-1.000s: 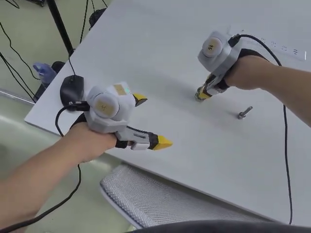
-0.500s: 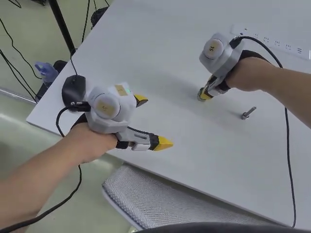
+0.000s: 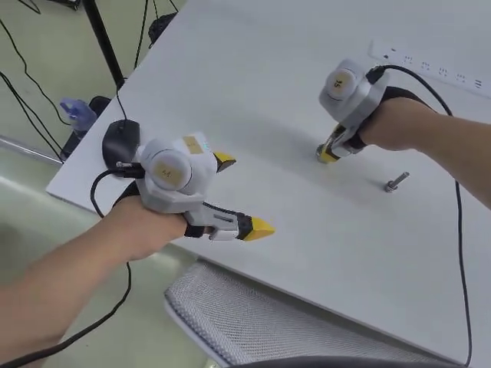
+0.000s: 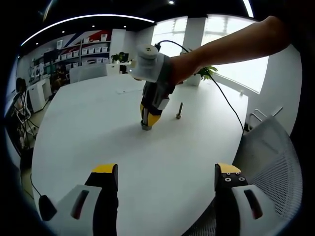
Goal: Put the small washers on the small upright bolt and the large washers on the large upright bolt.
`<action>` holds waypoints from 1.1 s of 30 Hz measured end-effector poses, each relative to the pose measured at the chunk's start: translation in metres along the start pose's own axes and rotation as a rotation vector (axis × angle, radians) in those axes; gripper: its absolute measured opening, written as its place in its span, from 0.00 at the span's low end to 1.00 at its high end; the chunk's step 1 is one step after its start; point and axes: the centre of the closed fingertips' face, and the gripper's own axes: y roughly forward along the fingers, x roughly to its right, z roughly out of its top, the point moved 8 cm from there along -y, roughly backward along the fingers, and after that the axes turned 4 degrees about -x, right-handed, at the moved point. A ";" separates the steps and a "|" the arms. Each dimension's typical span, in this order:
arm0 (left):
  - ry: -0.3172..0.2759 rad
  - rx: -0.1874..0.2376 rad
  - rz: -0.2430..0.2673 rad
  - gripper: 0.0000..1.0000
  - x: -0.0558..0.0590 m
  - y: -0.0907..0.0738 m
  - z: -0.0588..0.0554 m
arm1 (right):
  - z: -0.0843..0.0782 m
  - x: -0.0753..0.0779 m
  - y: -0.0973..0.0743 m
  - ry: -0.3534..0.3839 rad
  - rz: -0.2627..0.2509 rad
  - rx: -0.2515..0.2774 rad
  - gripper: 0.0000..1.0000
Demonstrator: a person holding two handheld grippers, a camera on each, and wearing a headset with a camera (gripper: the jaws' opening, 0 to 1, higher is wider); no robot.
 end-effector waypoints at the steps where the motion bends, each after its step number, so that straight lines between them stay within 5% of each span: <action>1: 0.000 0.000 0.000 0.80 0.000 0.000 0.000 | 0.000 0.000 0.000 0.009 0.002 0.002 0.23; 15: -0.003 -0.002 0.002 0.79 0.001 -0.002 -0.002 | 0.001 0.001 0.002 0.017 0.005 0.004 0.24; 25: 0.001 -0.003 0.002 0.79 0.001 -0.003 -0.002 | 0.003 0.012 -0.005 0.002 -0.015 0.043 0.33; 33: 0.007 0.003 0.001 0.80 0.004 -0.004 0.000 | 0.002 0.007 -0.016 -0.006 -0.030 0.088 0.35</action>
